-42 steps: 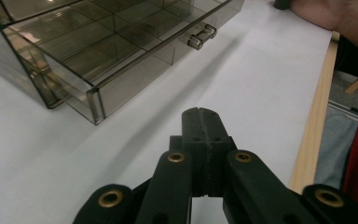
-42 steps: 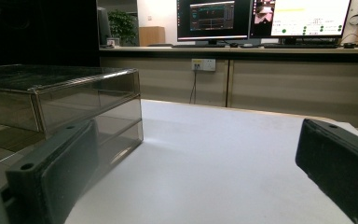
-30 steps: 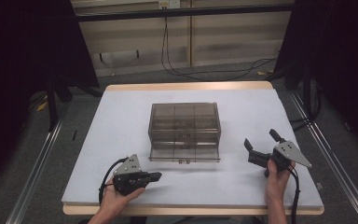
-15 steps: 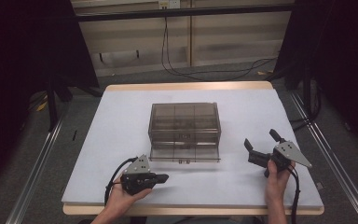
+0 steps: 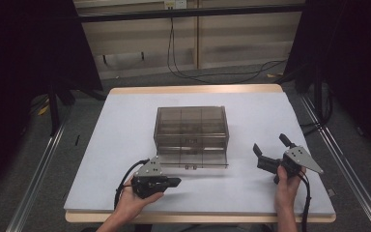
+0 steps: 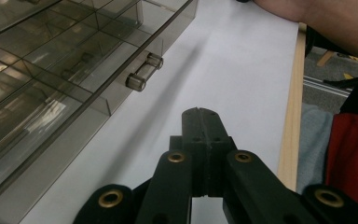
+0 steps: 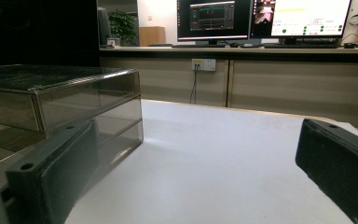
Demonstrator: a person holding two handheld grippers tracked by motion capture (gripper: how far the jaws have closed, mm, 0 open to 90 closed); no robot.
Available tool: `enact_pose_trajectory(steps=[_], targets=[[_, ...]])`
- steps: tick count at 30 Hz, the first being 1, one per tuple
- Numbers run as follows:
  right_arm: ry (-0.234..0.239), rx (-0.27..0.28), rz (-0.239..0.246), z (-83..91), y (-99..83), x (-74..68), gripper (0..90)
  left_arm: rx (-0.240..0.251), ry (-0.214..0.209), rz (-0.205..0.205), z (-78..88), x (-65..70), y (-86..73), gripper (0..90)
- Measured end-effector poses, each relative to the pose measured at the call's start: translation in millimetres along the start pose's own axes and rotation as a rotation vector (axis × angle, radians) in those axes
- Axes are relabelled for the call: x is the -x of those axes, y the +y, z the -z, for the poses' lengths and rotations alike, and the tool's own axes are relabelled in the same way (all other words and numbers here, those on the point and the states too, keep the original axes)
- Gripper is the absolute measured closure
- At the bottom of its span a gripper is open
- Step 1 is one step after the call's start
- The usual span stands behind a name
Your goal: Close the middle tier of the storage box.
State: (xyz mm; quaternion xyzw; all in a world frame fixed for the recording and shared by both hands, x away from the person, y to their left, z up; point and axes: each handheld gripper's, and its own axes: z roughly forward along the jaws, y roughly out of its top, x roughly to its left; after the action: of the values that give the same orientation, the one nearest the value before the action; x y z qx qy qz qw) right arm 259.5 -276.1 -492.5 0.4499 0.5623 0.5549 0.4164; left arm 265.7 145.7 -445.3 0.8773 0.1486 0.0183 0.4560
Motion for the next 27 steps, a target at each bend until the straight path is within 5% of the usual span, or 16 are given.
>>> enact_pose_trajectory(steps=[15,22,27], targets=[[-0.001,0.0,0.004,0.1,0.0,0.1,0.0,-0.03,-0.016,-0.03,-9.7,-8.8,15.4,90.0],[0.003,0.002,0.004,0.0,0.0,0.1,0.0,0.008,-0.004,0.006,-14.3,-15.9,12.4,90.0],[0.005,0.001,0.005,0.0,0.0,-0.1,0.0,-0.012,0.007,0.021,-19.3,-21.2,7.5,90.0]])
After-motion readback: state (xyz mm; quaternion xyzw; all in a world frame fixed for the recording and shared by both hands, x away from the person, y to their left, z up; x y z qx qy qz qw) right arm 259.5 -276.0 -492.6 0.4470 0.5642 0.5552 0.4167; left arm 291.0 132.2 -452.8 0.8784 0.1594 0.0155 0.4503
